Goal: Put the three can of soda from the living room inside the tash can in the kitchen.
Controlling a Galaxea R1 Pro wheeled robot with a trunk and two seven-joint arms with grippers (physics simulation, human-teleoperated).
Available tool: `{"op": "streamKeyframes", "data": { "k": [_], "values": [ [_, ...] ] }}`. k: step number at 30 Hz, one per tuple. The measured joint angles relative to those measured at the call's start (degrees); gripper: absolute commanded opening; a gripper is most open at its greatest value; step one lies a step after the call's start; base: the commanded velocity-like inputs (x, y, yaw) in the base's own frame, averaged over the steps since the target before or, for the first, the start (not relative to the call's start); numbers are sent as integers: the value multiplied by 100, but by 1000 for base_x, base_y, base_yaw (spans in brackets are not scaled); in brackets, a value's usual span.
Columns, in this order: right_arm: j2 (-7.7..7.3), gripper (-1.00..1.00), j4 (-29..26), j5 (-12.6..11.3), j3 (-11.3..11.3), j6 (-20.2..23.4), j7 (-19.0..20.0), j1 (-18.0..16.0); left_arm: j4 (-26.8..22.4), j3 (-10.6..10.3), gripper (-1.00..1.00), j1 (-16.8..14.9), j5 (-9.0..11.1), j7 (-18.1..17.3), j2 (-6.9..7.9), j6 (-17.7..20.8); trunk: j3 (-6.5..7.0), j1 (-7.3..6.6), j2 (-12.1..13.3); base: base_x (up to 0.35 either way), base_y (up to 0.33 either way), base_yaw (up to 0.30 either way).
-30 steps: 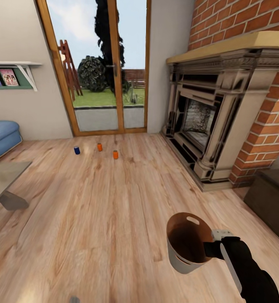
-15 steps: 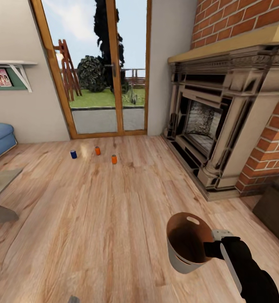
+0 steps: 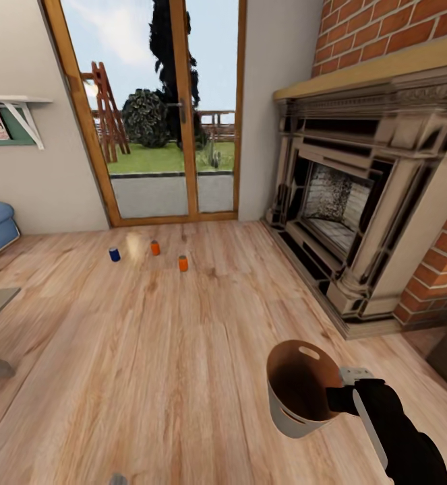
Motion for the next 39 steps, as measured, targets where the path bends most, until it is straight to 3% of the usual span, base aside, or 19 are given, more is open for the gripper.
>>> {"op": "streamKeyframes", "data": {
  "k": [39],
  "values": [
    [0, -100, 0, 4, 0, 0, 3, 0, 0, 0, 100, 0, 0, 0, 1, 0, 0, 0, 0, 347, 85, 0]
  ]
}}
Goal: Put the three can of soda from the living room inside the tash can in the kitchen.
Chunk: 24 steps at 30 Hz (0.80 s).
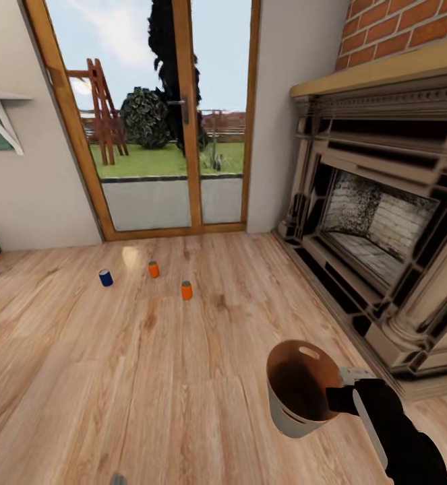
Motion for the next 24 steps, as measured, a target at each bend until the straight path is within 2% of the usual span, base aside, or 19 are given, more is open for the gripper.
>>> {"op": "streamKeyframes", "data": {
  "k": [24],
  "values": [
    [0, -100, 0, -11, 0, 0, -1, 0, 0, 0, 100, 0, 0, 0, -1, 0, 0, 0, 0, 347, 69, 0]
  ]
}}
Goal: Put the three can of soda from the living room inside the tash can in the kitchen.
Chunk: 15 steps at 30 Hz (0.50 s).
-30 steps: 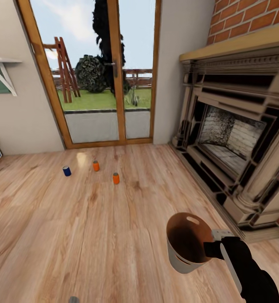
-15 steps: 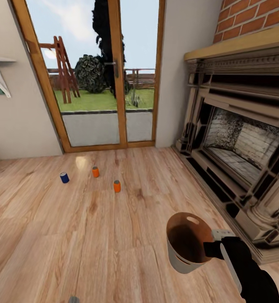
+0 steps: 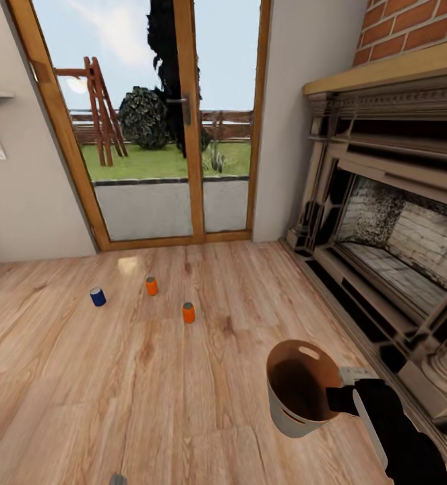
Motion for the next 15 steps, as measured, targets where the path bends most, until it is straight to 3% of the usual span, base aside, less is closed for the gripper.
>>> {"op": "streamKeyframes", "data": {
  "k": [15],
  "values": [
    [0, -100, 0, 5, 0, 0, 1, 0, 0, 0, 100, 0, 0, 5, 1, 0, 0, 0, 0, 347, 1, 0]
  ]
}}
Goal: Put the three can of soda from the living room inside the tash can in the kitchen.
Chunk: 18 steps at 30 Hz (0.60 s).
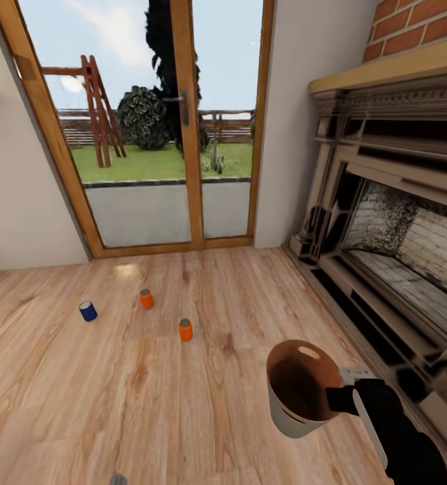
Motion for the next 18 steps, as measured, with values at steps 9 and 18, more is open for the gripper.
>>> {"op": "streamKeyframes", "data": {
  "k": [9, 18],
  "values": [
    [0, -100, 0, 3, 0, 0, -1, 0, 0, 0, 100, 0, 0, 2, -1, 0, 0, 0, 0, 347, 0, 0],
    [0, -100, 0, 17, 0, 0, 1, 0, 0, 0, 100, 0, 0, 2, 0, 0, 0, 0, 0, 347, 22, 0]
  ]
}}
